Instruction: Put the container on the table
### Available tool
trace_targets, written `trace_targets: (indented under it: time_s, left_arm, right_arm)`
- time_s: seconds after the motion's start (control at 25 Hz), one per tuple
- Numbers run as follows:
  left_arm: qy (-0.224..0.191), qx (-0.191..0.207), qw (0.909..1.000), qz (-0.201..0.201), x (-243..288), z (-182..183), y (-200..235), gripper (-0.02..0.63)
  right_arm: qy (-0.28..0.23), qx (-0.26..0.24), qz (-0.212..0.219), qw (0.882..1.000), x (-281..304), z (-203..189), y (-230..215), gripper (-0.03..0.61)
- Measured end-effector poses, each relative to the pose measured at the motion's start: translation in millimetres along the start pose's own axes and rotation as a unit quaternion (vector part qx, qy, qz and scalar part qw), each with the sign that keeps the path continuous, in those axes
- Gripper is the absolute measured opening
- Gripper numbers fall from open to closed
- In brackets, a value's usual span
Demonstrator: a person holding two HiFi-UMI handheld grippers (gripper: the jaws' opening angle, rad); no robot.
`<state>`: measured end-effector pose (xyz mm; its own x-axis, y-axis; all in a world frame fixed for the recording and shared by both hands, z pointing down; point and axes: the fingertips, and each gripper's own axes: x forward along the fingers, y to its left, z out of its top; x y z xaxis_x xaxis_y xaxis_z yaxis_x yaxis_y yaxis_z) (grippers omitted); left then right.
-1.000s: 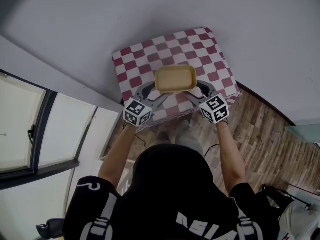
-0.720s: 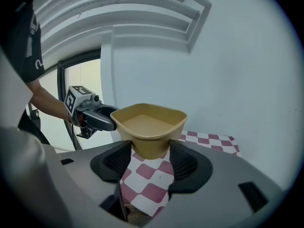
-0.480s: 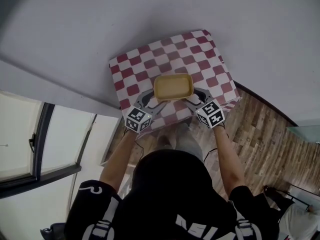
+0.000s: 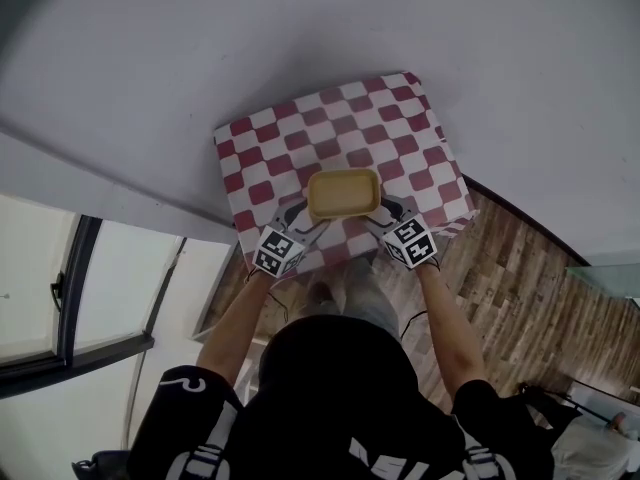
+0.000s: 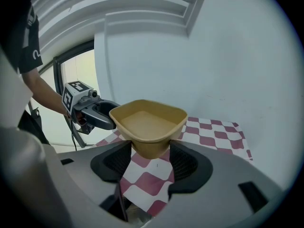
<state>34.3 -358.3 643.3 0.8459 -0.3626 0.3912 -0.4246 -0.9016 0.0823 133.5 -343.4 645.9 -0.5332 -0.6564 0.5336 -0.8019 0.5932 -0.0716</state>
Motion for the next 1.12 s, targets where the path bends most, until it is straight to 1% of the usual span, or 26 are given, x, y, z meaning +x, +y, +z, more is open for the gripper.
trace_targets:
  time_s: [0.24, 0.4, 0.68, 0.88, 1.12]
  left_arm:
    - [0.023, -0.002, 0.9997, 0.003, 17.0, -23.7, 9.3, 0.273]
    - [0.037, -0.007, 0.9993, -0.007, 28.6, -37.8, 13.3, 0.273]
    - [0.069, -0.002, 0.9974, -0.021, 51.2, -60.0, 20.7, 0.275]
    - [0.094, 0.000, 0.9954, -0.016, 65.2, -90.4, 27.8, 0.273]
    - [0.114, 0.000, 0.9934, -0.015, 74.0, -105.1, 30.0, 0.273]
  right_arm:
    - [0.025, 0.009, -0.002, 1.000, 18.8, -21.3, -9.0, 0.265]
    - [0.036, 0.016, 0.001, 0.999, 29.1, -35.6, -15.4, 0.265]
    - [0.053, 0.032, 0.006, 0.998, 46.2, -62.4, -29.7, 0.264]
    - [0.065, 0.040, 0.009, 0.997, 58.5, -78.5, -34.6, 0.262]
    - [0.084, 0.045, 0.013, 0.995, 71.8, -95.8, -38.2, 0.262]
